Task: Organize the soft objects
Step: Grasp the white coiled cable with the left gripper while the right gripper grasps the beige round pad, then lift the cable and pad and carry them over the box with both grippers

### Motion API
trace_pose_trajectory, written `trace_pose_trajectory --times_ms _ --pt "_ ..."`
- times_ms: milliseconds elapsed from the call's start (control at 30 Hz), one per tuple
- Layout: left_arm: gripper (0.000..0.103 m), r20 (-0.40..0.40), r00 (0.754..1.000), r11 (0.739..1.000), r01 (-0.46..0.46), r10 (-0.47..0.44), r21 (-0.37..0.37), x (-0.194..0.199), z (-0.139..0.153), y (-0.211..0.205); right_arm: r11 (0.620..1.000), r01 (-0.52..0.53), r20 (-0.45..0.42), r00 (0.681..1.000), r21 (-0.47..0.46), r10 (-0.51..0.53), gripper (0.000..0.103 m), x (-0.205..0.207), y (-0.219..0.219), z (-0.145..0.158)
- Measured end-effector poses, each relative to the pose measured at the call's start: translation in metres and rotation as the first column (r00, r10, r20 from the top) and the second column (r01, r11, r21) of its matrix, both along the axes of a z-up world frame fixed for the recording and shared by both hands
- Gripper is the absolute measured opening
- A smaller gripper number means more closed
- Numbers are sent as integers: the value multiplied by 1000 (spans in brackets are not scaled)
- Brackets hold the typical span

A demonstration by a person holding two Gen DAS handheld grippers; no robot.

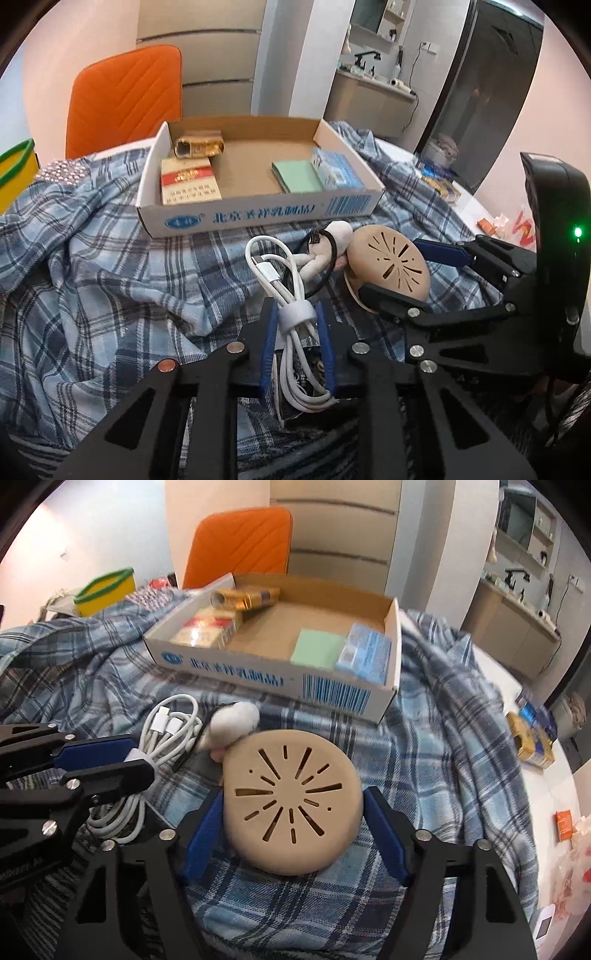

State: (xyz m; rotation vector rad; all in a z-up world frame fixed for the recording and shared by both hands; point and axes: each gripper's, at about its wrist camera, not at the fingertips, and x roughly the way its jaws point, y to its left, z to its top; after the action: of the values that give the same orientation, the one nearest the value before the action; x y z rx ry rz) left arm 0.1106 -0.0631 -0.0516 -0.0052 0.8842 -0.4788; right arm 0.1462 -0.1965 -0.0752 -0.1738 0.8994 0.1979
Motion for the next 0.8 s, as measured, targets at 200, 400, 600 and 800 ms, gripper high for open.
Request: trace_pose_trajectory --times_ms 200,400,600,800 --pt "20 177 984 1000 -5 9 -21 -18 24 3 1000 -1 94 996 29 -2 74 -13 -4 15" --pt "20 296 955 1000 -15 19 -18 -33 39 4 998 10 176 984 65 -22 74 -24 -11 30" --pt "20 351 936 999 -33 32 -3 -40 50 4 997 6 241 970 72 -23 74 -34 -11 41" --pt "20 459 886 994 -98 68 42 -52 65 4 998 10 306 952 62 -28 74 -43 -10 60"
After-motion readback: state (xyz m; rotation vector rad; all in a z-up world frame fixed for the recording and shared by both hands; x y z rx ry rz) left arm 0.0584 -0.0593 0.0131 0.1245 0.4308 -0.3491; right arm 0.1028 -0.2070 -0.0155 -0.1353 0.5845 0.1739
